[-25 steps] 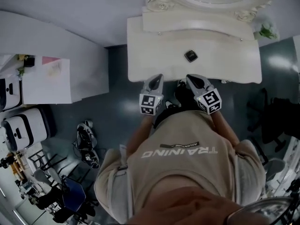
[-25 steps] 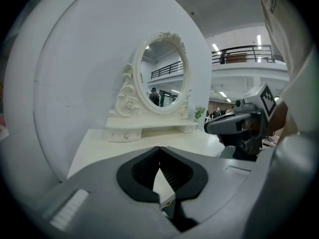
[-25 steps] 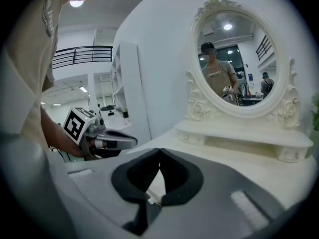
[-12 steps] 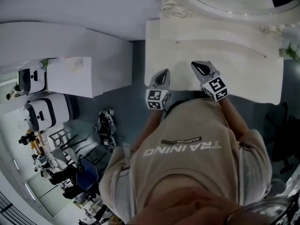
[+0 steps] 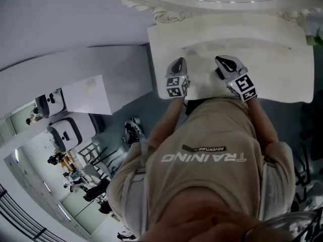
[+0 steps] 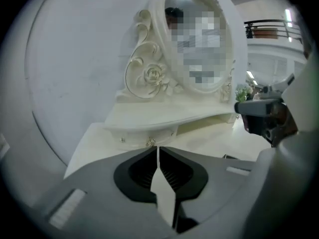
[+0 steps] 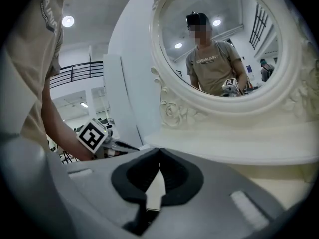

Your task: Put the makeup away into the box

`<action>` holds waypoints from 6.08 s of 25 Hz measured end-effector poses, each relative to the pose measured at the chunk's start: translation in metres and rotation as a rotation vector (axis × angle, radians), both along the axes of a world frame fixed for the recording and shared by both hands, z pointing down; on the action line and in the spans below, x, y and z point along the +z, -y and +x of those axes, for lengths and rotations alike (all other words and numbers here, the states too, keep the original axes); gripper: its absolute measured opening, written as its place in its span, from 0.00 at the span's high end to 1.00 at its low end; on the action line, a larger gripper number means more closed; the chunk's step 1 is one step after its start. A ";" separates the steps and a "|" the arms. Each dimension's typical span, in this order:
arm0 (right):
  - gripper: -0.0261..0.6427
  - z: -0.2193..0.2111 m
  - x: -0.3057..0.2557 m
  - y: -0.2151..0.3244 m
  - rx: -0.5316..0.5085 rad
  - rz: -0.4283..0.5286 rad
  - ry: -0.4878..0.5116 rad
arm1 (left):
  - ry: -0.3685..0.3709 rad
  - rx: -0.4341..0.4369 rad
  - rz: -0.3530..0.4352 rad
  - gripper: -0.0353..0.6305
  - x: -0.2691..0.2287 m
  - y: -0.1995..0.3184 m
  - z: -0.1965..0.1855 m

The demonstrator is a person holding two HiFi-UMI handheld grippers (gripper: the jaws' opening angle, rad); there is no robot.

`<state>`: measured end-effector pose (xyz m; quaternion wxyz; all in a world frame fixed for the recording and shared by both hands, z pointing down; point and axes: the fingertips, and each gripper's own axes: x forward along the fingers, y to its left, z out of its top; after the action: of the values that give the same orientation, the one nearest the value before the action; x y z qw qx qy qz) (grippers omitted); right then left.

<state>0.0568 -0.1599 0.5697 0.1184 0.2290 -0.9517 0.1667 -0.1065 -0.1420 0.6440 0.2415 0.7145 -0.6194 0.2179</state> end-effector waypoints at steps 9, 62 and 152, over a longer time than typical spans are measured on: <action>0.96 0.038 0.028 0.002 0.112 -0.082 -0.012 | -0.049 -0.091 -0.114 0.76 0.050 0.051 -0.005; 0.96 0.042 0.056 -0.029 0.048 -0.125 -0.113 | -0.009 -0.097 -0.125 0.79 0.051 -0.024 0.016; 0.46 -0.145 0.049 -0.019 0.332 -0.344 -0.410 | -0.144 0.230 0.137 0.94 -0.018 -0.074 -0.197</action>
<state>-0.0884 -0.1410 0.6189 0.3158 0.3867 -0.8154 0.2929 -0.3039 -0.0678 0.6260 0.2092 0.8093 -0.5280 0.1497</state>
